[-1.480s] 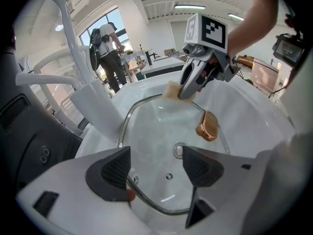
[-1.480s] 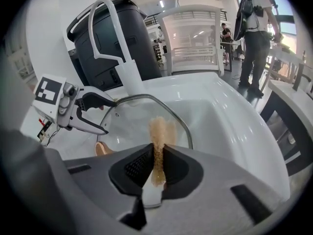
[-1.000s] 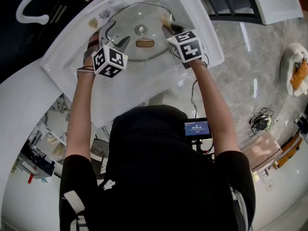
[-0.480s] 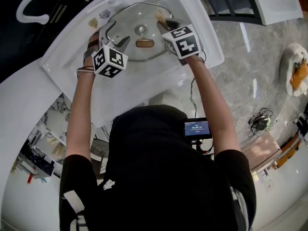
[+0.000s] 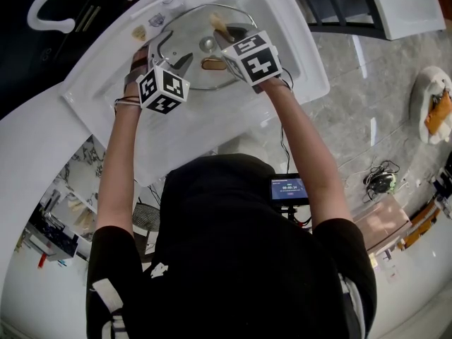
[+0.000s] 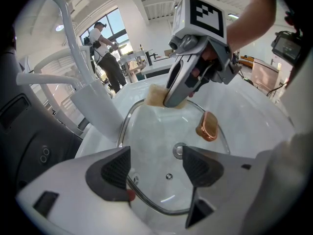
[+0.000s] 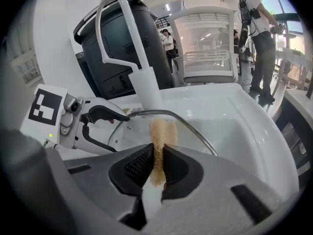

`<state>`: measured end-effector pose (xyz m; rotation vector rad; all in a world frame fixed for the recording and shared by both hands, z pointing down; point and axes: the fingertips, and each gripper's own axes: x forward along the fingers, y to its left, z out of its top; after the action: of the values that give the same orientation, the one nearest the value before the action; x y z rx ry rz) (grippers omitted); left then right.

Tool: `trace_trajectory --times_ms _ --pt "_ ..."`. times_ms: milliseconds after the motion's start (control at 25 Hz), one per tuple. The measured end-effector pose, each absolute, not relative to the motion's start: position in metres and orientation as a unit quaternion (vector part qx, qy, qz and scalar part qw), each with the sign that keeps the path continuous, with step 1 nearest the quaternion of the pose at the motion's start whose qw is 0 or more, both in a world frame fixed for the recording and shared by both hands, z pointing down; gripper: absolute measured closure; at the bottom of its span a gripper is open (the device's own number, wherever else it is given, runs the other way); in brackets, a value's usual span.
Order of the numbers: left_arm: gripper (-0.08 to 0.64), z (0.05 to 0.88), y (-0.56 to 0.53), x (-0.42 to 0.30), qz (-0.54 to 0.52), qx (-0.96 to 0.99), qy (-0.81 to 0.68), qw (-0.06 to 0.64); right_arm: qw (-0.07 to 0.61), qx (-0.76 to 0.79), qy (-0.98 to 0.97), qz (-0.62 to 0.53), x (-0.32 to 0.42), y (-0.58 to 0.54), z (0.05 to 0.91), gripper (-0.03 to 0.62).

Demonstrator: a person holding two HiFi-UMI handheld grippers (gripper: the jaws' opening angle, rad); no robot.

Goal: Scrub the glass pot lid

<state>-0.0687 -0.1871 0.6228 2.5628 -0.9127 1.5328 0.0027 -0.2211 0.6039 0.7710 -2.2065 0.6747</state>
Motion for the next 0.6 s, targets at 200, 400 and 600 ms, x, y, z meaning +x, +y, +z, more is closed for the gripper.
trace_trajectory --times_ms 200,400,600 --pt "0.256 0.622 -0.187 -0.07 0.489 0.821 -0.293 0.009 0.346 0.281 -0.858 0.254 -0.014 -0.217 0.602 0.571" --pt "0.256 0.623 -0.187 -0.071 0.489 0.822 -0.292 0.01 0.349 0.269 -0.861 0.254 -0.026 -0.209 0.604 0.571" --pt "0.256 0.623 -0.187 -0.07 0.488 0.822 -0.294 0.009 0.351 0.263 -0.862 0.255 -0.028 -0.206 0.605 0.571"
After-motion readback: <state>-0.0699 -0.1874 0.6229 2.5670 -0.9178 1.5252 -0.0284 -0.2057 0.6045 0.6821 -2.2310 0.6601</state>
